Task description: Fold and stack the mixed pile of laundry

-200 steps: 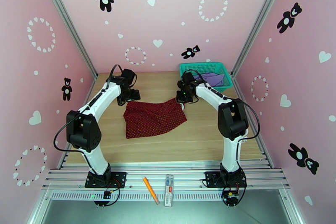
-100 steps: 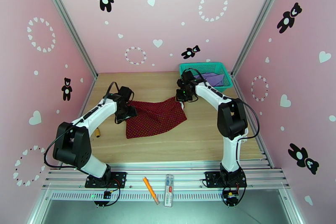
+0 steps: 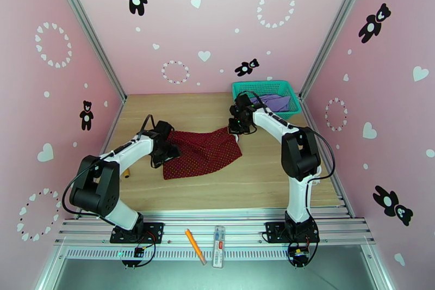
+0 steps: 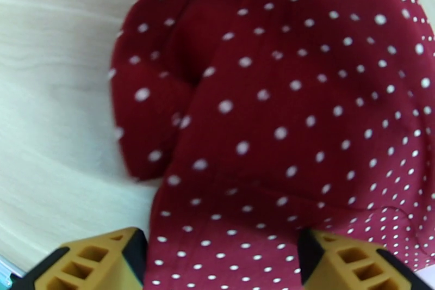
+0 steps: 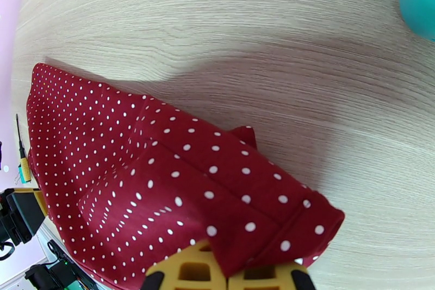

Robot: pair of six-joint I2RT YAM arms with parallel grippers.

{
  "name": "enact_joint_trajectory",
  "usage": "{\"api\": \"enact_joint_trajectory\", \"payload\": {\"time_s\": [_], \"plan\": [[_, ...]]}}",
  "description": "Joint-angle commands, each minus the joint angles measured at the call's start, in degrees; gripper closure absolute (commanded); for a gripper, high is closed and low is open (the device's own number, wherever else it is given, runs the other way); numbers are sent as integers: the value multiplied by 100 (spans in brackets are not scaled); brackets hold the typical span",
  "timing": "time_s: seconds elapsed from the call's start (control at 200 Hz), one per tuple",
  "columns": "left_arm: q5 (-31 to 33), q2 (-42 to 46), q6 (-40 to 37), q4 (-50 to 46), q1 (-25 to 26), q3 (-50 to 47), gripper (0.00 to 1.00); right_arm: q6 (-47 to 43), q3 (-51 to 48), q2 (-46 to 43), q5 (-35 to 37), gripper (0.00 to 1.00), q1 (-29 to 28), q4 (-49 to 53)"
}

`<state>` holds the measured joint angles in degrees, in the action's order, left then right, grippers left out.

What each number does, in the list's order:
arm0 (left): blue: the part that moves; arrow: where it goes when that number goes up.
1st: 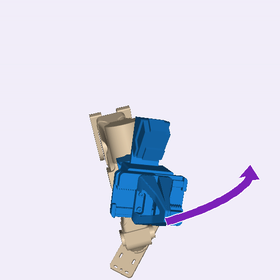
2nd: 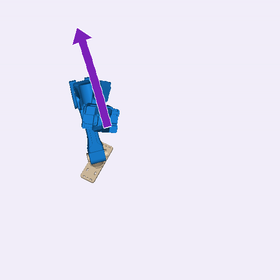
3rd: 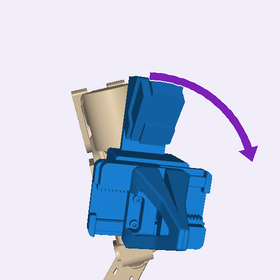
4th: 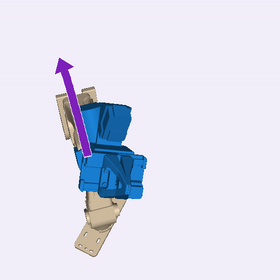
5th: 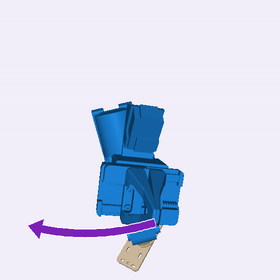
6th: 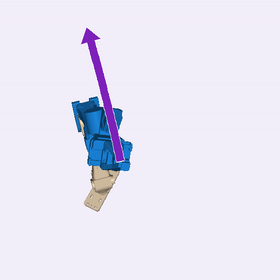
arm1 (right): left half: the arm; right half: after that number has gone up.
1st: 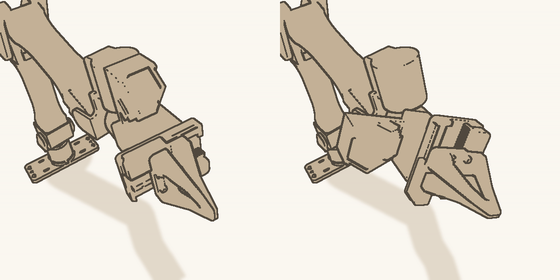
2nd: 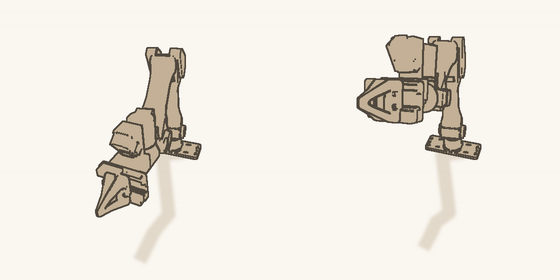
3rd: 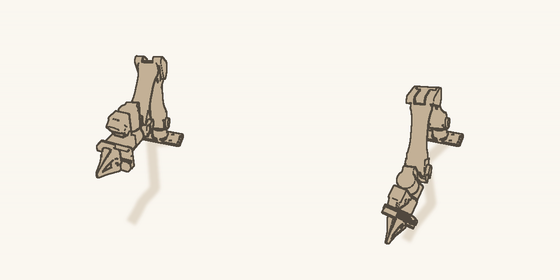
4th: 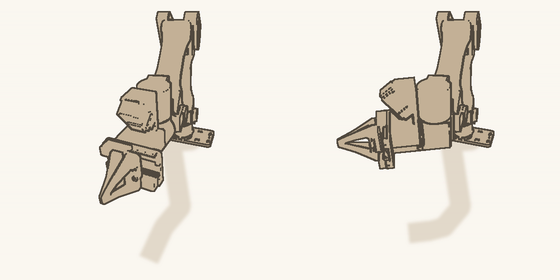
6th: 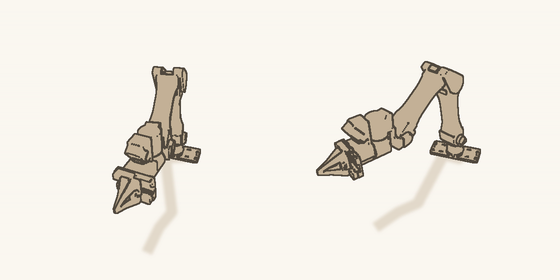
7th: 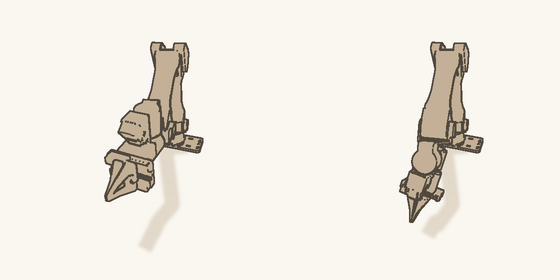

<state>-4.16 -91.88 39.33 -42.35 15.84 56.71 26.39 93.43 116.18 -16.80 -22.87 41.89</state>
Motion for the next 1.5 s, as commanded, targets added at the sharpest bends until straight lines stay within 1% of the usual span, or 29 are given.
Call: {"api": "enact_joint_trajectory", "payload": {"time_s": [0.0,0.055,0.095,0.135,0.2,0.235,0.35,0.37,0.475,0.52,0.59,0.615,0.666,0.796,0.881,0.971,1.086,1.196,1.426,1.471,1.496], "plan": [[-181,-73,127,394,-19,-49,25,-32,-147,-156,28,100,-10,52],[-223,26,150,478,-15,-80,36,-34,-184,-170,27,100,-7,39],[-249,104,154,520,-4,-98,47,-31,-208,-174,28,100,-9,40],[-245,194,154,517,6,-106,64,-30,-234,-175,30,100,-7,34],[-234,375,154,499,24,-124,83,-42,-288,-209,20,100,-9,26],[-202,498,169,472,33,-138,100,-46,-337,-241,18,100,-7,13],[2,1056,228,281,52,-208,100,-105,-527,-412,-35,100,-8,-21],[67,1176,233,212,52,-220,100,-123,-567,-454,-60,96,-8,-29],[460,1751,268,-227,49,-280,100,-198,-854,-747,-204,68,2,-98],[599,1953,280,-397,51,-321,100,-213,-1027,-904,-268,60,-2,-176],[689,2168,303,-559,51,-439,100,-194,-1318,-1155,-402,52,0,-303],[691,2221,314,-572,51,-499,100,-179,-1424,-1246,-478,46,-3,-361],[667,2274,352,-537,51,-639,100,-146,-1655,-1413,-664,40,0,-498],[588,2306,469,-319,51,-959,100,-37,-2275,-1806,-1025,33,-83,-909],[594,2337,493,-265,51,-1152,100,-21,-2470,-1871,-1097,30,-184,-1092],[657,2369,478,-330,51,-1111,100,-12,-2454,-1713,-1102,30,-256,-1255],[722,2436,467,-410,51,-1048,100,17,-2302,-1443,-1107,35,-279,-1425],[730,2465,467,-417,49,-1073,100,13,-2109,-1264,-1102,40,-344,-1381],[702,2428,470,-345,51,-1127,100,-1,-2092,-1126,-957,42,-464,-1305],[711,2428,470,-348,51,-1124,100,4,-2094,-1118,-966,45,-472,-1317],[715,2429,469,-353,51,-1122,100,8,-2090,-1109,-985,49,-473,-1315]]}}
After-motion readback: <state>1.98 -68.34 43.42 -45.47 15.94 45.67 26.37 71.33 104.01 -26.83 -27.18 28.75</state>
